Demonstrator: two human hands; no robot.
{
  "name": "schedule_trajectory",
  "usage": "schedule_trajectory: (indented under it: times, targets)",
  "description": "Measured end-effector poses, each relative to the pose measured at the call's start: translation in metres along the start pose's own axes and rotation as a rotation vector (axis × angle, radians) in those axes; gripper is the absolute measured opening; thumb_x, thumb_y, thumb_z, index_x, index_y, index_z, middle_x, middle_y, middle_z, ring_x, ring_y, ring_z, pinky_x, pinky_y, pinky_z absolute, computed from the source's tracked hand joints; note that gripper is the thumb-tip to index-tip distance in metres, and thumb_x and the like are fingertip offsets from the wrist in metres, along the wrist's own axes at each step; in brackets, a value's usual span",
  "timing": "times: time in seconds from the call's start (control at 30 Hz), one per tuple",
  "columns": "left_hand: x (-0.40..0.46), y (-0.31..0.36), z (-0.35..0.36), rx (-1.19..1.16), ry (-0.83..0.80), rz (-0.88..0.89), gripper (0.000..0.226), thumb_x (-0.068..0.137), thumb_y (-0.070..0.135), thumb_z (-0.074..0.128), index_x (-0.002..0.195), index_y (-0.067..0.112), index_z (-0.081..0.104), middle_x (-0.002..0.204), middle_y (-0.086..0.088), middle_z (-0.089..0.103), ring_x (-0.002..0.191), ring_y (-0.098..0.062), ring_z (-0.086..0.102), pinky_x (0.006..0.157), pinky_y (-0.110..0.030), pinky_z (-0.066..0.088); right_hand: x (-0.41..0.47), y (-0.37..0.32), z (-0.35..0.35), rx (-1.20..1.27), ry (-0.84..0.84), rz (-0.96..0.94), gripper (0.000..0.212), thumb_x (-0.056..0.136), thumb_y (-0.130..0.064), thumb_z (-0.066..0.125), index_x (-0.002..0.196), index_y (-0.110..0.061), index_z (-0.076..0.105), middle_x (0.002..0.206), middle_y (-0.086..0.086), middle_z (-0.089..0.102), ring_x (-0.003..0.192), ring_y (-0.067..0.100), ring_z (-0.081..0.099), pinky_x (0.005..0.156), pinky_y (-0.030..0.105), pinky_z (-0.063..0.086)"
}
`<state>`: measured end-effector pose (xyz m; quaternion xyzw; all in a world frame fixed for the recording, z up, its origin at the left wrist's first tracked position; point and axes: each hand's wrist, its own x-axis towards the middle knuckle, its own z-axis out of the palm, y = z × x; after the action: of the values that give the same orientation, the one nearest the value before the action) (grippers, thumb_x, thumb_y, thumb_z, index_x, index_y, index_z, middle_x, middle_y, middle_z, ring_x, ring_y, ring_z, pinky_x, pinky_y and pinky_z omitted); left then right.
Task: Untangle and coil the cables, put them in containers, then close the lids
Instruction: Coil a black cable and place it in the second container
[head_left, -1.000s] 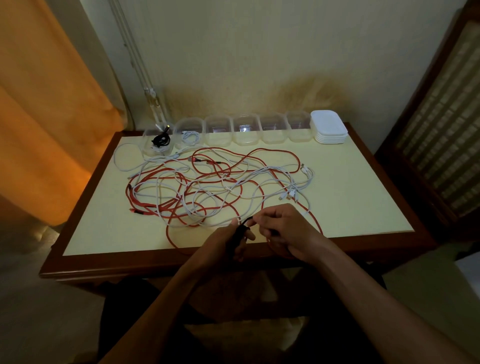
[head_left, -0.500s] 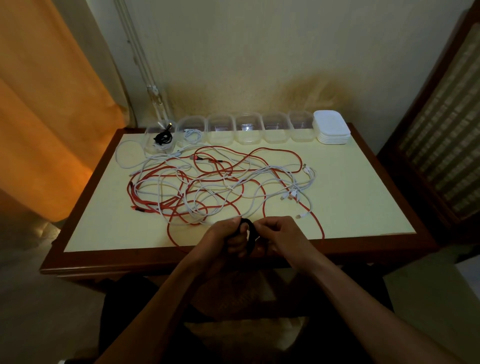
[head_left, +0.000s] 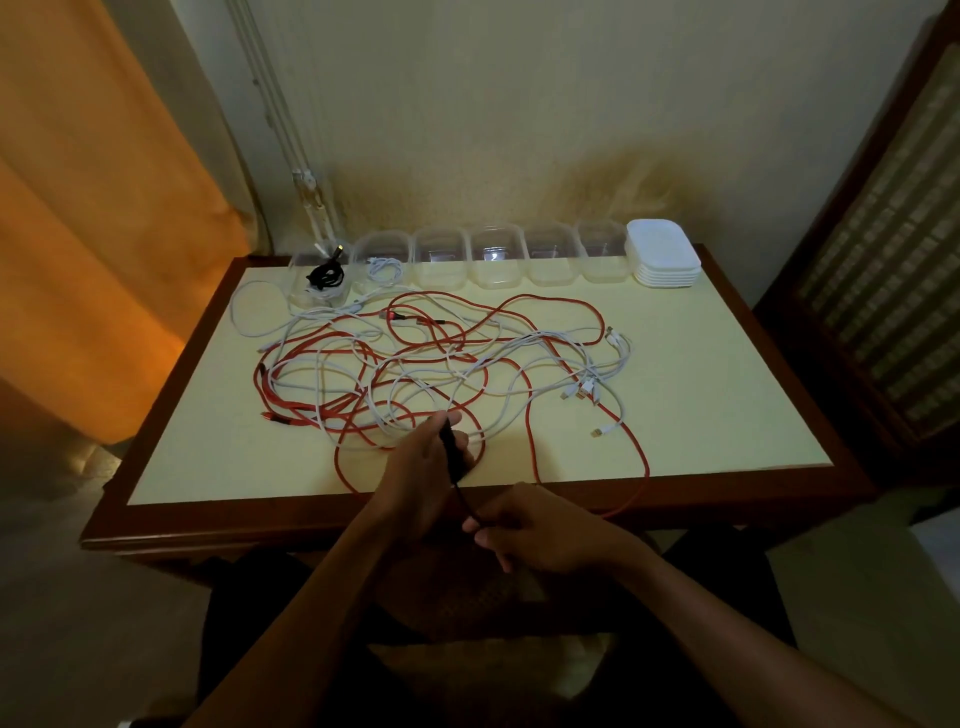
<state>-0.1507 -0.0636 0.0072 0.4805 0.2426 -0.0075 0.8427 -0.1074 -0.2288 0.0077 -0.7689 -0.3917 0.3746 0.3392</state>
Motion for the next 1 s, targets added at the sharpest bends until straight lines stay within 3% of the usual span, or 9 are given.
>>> schedule_trajectory:
  times: [0.1,0.2,0.27,0.37,0.53,0.63,0.73,0.9,1.0]
  targets:
    - [0.002,-0.005,0.002,0.39,-0.001,-0.033,0.019,0.101,0.029,0.042,0.1,0.015,0.056,0.081,-0.005,0.054,0.072,-0.016,0.053,0.065,-0.027,0.043,0.004,-0.005,-0.004,-0.046,0.14,-0.083,0.022,0.097,-0.026,0.059,0.101,-0.012,0.075,0.082,0.006,0.072,0.073,0.015,0.066,0.069,0.024,0.049]
    - [-0.006,-0.006,0.001,0.534,-0.105,-0.129,0.032,0.104,0.031,0.039,0.094,0.013,0.063,0.081,-0.004,0.064,0.069,-0.014,0.063,0.061,-0.024,0.052,0.008,-0.002,-0.01,-0.12,0.471,-0.181,0.01,0.089,-0.025,0.071,0.093,-0.018,0.076,0.08,-0.006,0.071,0.074,0.006,0.063,0.067,0.012,0.045]
    - [-0.007,-0.005,-0.003,0.579,-0.184,-0.13,0.041,0.105,0.034,0.036,0.083,0.012,0.064,0.069,-0.002,0.063,0.061,-0.013,0.061,0.067,-0.031,0.05,0.01,0.004,-0.016,-0.213,0.567,-0.199,0.013,0.086,-0.028,0.074,0.094,-0.018,0.075,0.081,-0.005,0.071,0.072,0.005,0.062,0.067,0.015,0.047]
    - [-0.008,-0.004,-0.003,0.625,-0.28,-0.093,0.054,0.104,0.043,0.031,0.071,0.014,0.062,0.056,0.002,0.054,0.05,-0.012,0.05,0.06,-0.029,0.042,0.012,0.011,-0.022,-0.225,0.508,-0.165,0.028,0.089,-0.039,0.067,0.108,-0.019,0.071,0.088,-0.003,0.07,0.074,0.008,0.061,0.068,0.025,0.052]
    - [-0.008,-0.002,0.008,0.795,-0.124,0.033,0.064,0.104,0.049,0.021,0.065,0.012,0.056,0.047,0.006,0.05,0.04,-0.004,0.044,0.053,-0.021,0.035,0.012,0.013,-0.006,-0.258,0.361,-0.138,0.029,0.101,-0.043,0.048,0.105,-0.022,0.068,0.082,-0.014,0.062,0.072,0.0,0.058,0.069,0.024,0.047]
    - [-0.001,-0.01,0.007,0.683,0.032,0.013,0.06,0.104,0.049,0.025,0.072,0.01,0.057,0.051,0.004,0.053,0.044,-0.006,0.048,0.053,-0.023,0.037,0.013,0.015,0.006,-0.304,0.379,-0.076,0.032,0.103,-0.047,0.04,0.101,-0.021,0.059,0.084,-0.009,0.062,0.071,0.004,0.059,0.067,0.026,0.05]
    - [0.0,-0.013,0.008,0.562,0.033,-0.03,0.045,0.104,0.042,0.035,0.086,0.009,0.061,0.068,-0.004,0.058,0.055,-0.012,0.052,0.056,-0.028,0.042,0.013,0.017,0.013,-0.247,0.473,-0.052,0.026,0.106,-0.038,0.035,0.092,-0.023,0.051,0.075,-0.006,0.058,0.062,0.007,0.055,0.058,0.023,0.044]
    - [-0.006,-0.024,0.012,0.874,0.038,0.249,0.026,0.105,0.03,0.037,0.101,0.014,0.058,0.084,-0.001,0.062,0.076,-0.013,0.061,0.069,-0.026,0.05,0.02,0.015,0.016,-0.007,0.78,0.063,0.026,0.106,-0.026,0.04,0.084,-0.023,0.053,0.066,-0.008,0.056,0.056,0.004,0.057,0.05,0.019,0.043]
    - [-0.009,-0.038,0.008,1.003,0.095,0.35,0.023,0.105,0.028,0.037,0.1,0.019,0.057,0.08,0.0,0.063,0.071,-0.016,0.063,0.064,-0.025,0.049,0.024,0.011,0.014,0.121,0.858,0.118,0.03,0.105,-0.026,0.042,0.077,-0.024,0.052,0.066,-0.006,0.057,0.06,0.009,0.059,0.052,0.019,0.045]
